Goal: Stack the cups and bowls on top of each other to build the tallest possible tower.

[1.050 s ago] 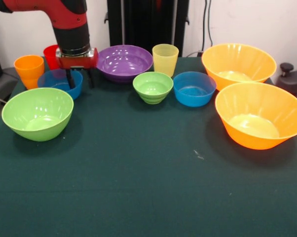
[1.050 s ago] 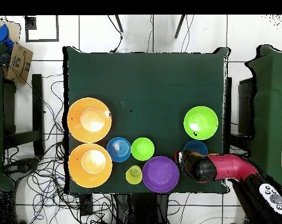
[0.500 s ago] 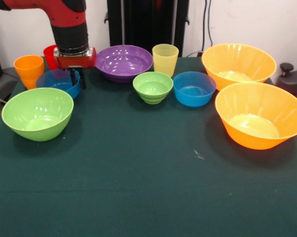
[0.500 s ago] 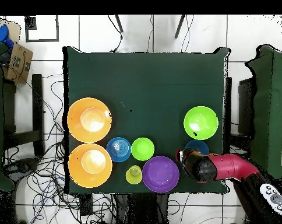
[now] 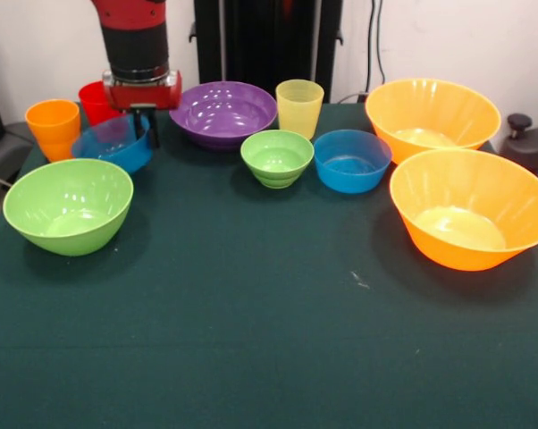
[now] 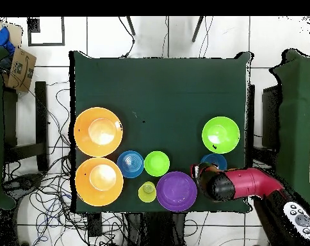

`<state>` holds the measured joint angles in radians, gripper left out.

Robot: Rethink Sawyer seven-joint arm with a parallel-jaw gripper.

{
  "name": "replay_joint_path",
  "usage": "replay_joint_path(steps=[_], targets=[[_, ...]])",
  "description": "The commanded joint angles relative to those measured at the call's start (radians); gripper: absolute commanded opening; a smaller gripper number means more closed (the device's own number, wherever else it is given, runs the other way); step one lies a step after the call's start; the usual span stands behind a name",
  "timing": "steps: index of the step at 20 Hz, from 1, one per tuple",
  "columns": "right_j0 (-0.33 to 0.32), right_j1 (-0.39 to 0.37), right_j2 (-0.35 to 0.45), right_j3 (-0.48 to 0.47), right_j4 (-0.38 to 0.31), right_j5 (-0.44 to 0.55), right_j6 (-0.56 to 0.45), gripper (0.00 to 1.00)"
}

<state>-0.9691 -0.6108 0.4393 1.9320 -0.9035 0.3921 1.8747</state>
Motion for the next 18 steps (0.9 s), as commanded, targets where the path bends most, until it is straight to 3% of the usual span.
replay_joint_path(steps=[1,5,10,14,18], targets=[[0.096,-0.200,0.097,0.132,0.151,0.085,0.004,0.00],[0.125,-0.307,0.127,0.155,0.283,0.195,-0.038,0.00],[0.188,-0.357,0.109,0.141,0.363,0.261,-0.029,0.00],[0.242,-0.290,0.103,0.123,0.384,0.158,0.058,0.00],[0.336,-0.193,0.062,0.045,0.395,0.072,0.137,0.00]])
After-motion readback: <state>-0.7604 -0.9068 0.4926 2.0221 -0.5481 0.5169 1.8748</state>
